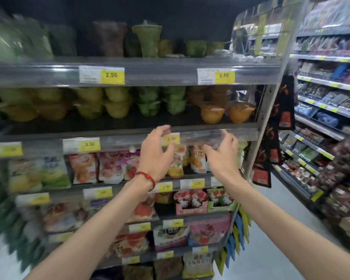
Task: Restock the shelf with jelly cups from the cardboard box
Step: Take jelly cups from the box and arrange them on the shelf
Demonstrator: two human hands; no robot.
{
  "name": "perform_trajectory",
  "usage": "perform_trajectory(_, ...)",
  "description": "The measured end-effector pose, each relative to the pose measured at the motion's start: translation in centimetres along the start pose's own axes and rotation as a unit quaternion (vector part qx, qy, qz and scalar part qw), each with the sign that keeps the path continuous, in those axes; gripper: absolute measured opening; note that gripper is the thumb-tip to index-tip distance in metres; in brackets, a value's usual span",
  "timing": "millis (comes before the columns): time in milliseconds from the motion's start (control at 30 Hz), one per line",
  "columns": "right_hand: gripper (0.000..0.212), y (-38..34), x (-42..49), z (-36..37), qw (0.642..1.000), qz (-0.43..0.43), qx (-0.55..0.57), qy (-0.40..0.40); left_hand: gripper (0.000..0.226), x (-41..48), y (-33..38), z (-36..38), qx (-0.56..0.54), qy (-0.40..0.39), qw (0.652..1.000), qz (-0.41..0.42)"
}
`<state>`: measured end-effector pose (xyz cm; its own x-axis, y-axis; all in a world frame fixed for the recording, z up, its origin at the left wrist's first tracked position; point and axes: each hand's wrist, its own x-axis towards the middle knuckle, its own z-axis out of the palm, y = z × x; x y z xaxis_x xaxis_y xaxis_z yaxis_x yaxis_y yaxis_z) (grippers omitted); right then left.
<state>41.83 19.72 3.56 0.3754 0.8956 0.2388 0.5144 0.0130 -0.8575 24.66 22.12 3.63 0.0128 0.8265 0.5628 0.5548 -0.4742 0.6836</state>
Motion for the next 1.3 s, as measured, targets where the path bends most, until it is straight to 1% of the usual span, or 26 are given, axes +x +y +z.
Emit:
perform_trajectory(67,0.057,-0.9,-2.6,2.6,1.0,-0.002,0.005,-0.023,0.037,-2.0,-2.2,-2.8,0.011,-0.004,1.0,-0.004)
perform_trajectory(167,0.04,-2.3,-6.6,7.4,0.996,-0.011,-0.016,-0.083,0.033,-5.6,-6.4,-7.7,0.055,-0.039,0.997,-0.036)
perform_trajectory(233,0.035,-3.0,-9.1,10.4,0.992,-0.003,-0.02,-0.127,0.033,-8.1,-8.8,-10.7,0.077,-0.068,0.992,-0.079)
perform_trajectory(300,0.032,-3.7,-12.0,14.2,0.984,0.004,-0.018,-0.176,0.032,-11.0,-11.5,-14.0,0.075,-0.091,0.984,-0.136)
perform_trajectory(333,0.03,-3.8,-13.2,15.8,0.98,0.002,-0.015,-0.199,0.031,-12.2,-12.6,-15.2,0.078,-0.099,0.98,-0.151)
perform_trajectory(467,0.02,-4.0,-17.6,22.5,0.959,-0.019,-0.027,-0.283,0.026,-17.4,-17.1,-19.8,0.083,-0.108,0.964,-0.229)
perform_trajectory(633,0.017,-3.2,-21.9,30.0,0.91,-0.008,-0.06,-0.41,0.029,-23.0,-22.0,-23.5,0.072,-0.089,0.934,-0.338)
perform_trajectory(833,0.017,0.5,-25.2,38.8,0.836,-0.007,-0.108,-0.538,0.024,-29.3,-29.0,-24.5,0.076,-0.065,0.874,-0.475)
perform_trajectory(933,0.02,3.1,-26.2,43.5,0.79,0.001,-0.129,-0.599,0.023,-32.5,-32.5,-24.1,0.06,-0.029,0.833,-0.549)
perform_trajectory(1033,0.019,5.5,-27.3,47.0,0.744,0.013,-0.154,-0.65,0.021,-35.6,-35.2,-23.3,0.055,-0.012,0.79,-0.61)
perform_trajectory(1133,0.025,8.3,-28.9,49.7,0.718,0.036,-0.176,-0.673,0.02,-38.5,-37.7,-21.9,0.04,0.007,0.751,-0.659)
perform_trajectory(1200,0.019,11.0,-30.2,51.4,0.696,0.07,-0.191,-0.688,0.017,-40.7,-39.9,-20.4,0.015,0.016,0.724,-0.69)
perform_trajectory(1300,0.015,16.0,-32.1,53.5,0.682,0.113,-0.204,-0.693,0.016,-44.4,-42.8,-18.1,-0.014,0.009,0.69,-0.724)
